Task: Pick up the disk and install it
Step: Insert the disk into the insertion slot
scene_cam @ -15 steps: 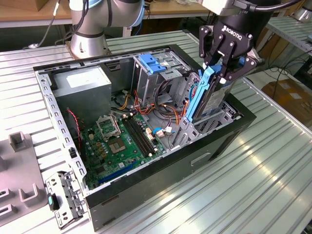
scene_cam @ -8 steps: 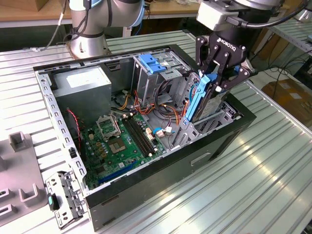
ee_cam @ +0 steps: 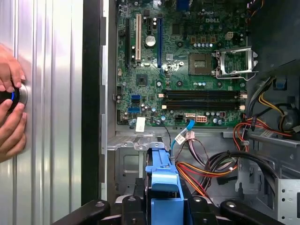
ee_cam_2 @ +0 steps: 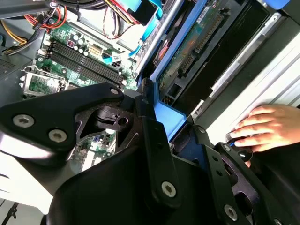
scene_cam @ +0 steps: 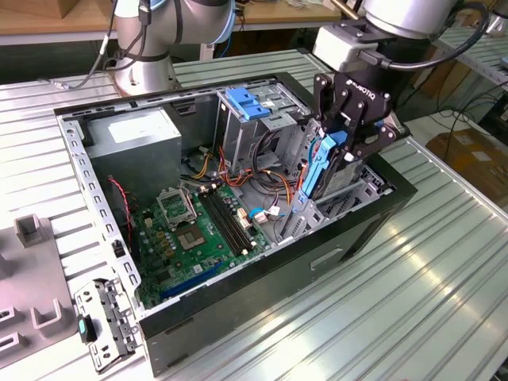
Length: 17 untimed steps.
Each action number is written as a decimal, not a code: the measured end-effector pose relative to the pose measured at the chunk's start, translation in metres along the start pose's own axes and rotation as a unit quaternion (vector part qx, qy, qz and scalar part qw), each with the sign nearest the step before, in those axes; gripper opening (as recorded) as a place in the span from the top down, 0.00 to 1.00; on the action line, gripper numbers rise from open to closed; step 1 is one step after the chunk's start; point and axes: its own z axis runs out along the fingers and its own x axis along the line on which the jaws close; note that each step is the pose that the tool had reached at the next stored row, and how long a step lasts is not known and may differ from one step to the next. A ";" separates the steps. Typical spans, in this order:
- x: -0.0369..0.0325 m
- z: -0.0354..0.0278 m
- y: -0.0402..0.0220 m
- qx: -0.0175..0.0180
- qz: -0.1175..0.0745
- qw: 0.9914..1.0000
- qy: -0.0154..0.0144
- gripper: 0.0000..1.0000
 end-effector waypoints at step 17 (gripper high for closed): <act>-0.0004 0.0246 -0.0005 -0.006 0.000 1.000 0.000 0.63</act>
